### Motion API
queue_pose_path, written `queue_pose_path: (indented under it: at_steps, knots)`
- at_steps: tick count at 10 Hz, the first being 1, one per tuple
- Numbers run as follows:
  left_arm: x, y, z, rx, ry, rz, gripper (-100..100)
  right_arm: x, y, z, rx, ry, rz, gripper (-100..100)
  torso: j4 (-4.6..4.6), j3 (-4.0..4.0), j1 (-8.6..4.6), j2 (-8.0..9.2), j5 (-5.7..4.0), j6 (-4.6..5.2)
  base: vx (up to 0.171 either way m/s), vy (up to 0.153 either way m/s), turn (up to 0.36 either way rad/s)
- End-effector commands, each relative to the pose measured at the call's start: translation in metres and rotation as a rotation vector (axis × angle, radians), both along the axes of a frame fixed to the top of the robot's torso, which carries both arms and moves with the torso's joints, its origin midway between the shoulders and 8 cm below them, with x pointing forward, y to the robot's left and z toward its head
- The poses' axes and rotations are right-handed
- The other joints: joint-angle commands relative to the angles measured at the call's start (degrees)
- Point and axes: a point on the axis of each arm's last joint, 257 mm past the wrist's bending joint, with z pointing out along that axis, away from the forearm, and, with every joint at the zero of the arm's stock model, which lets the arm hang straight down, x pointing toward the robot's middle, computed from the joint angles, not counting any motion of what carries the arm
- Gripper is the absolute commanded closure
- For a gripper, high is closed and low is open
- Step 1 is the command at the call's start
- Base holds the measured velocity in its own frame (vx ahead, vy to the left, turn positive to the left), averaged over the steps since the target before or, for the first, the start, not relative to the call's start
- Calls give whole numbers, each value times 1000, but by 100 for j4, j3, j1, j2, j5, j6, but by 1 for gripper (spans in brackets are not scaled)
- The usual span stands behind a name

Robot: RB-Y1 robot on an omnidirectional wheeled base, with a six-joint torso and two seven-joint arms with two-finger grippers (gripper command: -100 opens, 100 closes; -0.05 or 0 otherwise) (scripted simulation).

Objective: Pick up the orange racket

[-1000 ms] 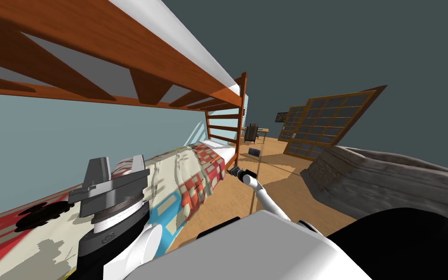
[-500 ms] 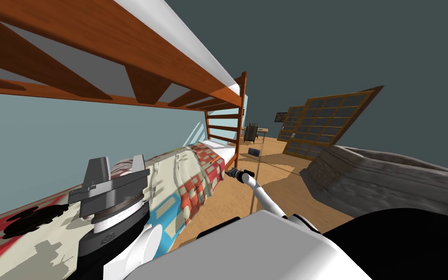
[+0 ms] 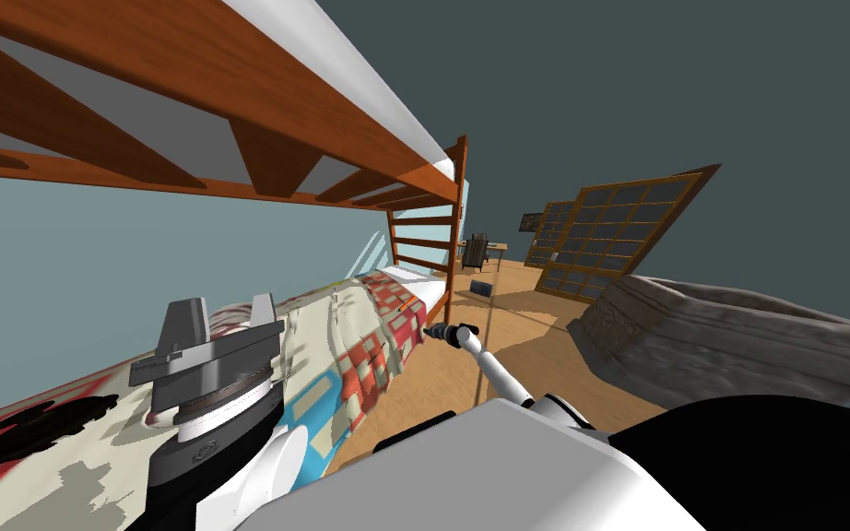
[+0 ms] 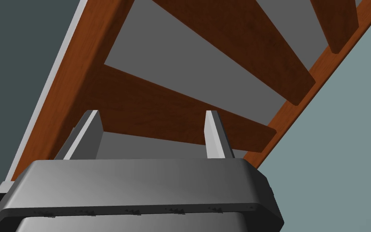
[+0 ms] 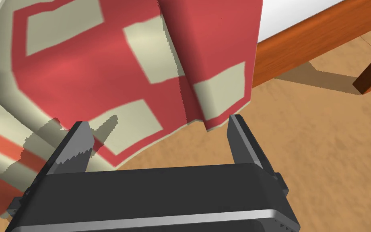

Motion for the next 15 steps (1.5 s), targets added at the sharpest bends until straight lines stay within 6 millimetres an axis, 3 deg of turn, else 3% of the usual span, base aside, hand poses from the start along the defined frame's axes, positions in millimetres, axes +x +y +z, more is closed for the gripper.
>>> queue_pose_path:
  at_steps: [1, 2, 3, 4, 5, 6, 7, 8, 10, 13, 14, 15]
  knots:
    - [0, 0, 0, 0, 0, 0, 0, -3, 5, -9, 36, 48, 1, -100, 0, 0, 0, 0, 0, 0, 17, 10, -19]
    - [0, 0, 0, 0, 0, 0, 0, -1, 21, -4, 111, 87, 13, -100, -1, 0, 1, 0, 0, 0, 19, 14, -46]
    - [0, 0, 0, 0, 0, 0, 0, -6, 19, -15, 111, 112, 5, -100, 0, -1, 3, -1, 1, 0, 20, 13, -19]
    - [0, 0, 0, 0, 0, 0, 0, -4, 35, -10, 184, 151, 16, -100, -1, -1, 2, -2, 1, 0, 20, 16, -48]
    - [0, 0, 0, 0, 0, 0, 0, -9, 32, -21, 183, 176, 8, -100, -1, -1, 3, -2, 1, 1, 18, 11, -18]
    - [0, 0, 0, 0, 0, 0, 0, -5, 49, -10, 256, 204, 21, -100, -1, -1, 2, 0, 0, 1, 22, 9, -48]
    - [0, 0, 0, 0, 0, 0, 0, -11, 46, -22, 254, 232, 11, -100, 0, -1, 2, -3, 1, 0, 22, 12, -20]
    - [0, 0, 0, 0, 0, 0, 0, -9, 61, -13, 322, 265, 22, -100, -1, -2, 2, -2, 1, 0, 23, 18, -38]
    - [0, 0, 0, 0, 0, 0, 0, -15, 58, -26, 320, 295, 10, -100, -1, -1, 4, -1, 1, 0, 14, 11, -13]
    - [0, 0, 0, 0, 0, 0, 0, -15, 86, -16, 442, 375, 21, -100, -1, 0, 2, 0, 1, 0, 20, 17, -39]
    - [0, 0, 0, 0, 0, 0, 0, -21, 84, -27, 440, 401, 9, -100, -1, -2, 6, -4, 1, 0, 29, 26, -19]
    - [0, 0, 0, 0, 0, 0, 0, -18, 98, -17, 495, 425, 19, -100, -2, -2, 6, -3, 2, 1, 31, 34, -42]
